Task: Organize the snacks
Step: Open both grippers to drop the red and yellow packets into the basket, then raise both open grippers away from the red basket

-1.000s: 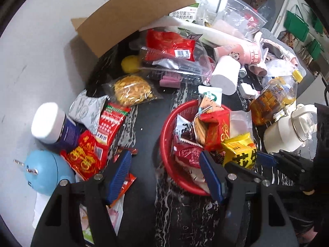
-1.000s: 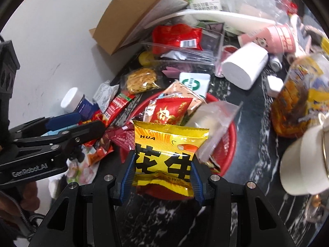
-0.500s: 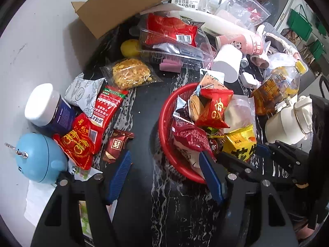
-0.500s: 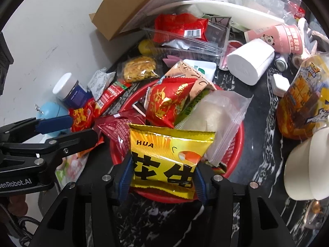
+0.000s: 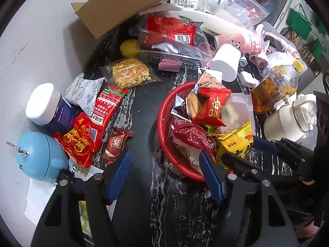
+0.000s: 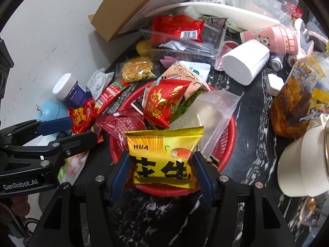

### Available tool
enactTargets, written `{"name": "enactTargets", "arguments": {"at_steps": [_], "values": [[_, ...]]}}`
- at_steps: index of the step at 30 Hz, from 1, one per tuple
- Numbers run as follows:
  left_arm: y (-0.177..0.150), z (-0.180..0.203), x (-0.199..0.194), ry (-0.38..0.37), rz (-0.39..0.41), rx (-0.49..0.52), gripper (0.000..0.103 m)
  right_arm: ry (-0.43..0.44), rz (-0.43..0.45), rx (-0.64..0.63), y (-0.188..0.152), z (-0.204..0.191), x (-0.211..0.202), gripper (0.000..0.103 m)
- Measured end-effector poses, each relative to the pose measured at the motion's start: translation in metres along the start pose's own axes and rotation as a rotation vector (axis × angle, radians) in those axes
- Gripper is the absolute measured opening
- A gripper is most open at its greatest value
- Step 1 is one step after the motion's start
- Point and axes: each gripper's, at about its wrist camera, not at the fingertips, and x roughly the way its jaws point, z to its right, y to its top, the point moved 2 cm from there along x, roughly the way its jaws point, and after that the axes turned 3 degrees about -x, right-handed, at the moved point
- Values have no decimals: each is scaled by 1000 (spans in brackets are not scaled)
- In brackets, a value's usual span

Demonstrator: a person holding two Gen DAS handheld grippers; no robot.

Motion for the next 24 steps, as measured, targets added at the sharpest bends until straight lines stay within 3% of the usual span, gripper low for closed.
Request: {"name": "enactTargets", "arguments": {"at_steps": [13, 24], "values": [[6, 0, -16, 3, 38, -1, 67, -10, 39, -11, 8, -1, -18, 61], [13, 13, -55, 11, 117, 37, 67, -62, 86, -25, 14, -1, -54, 61]]}}
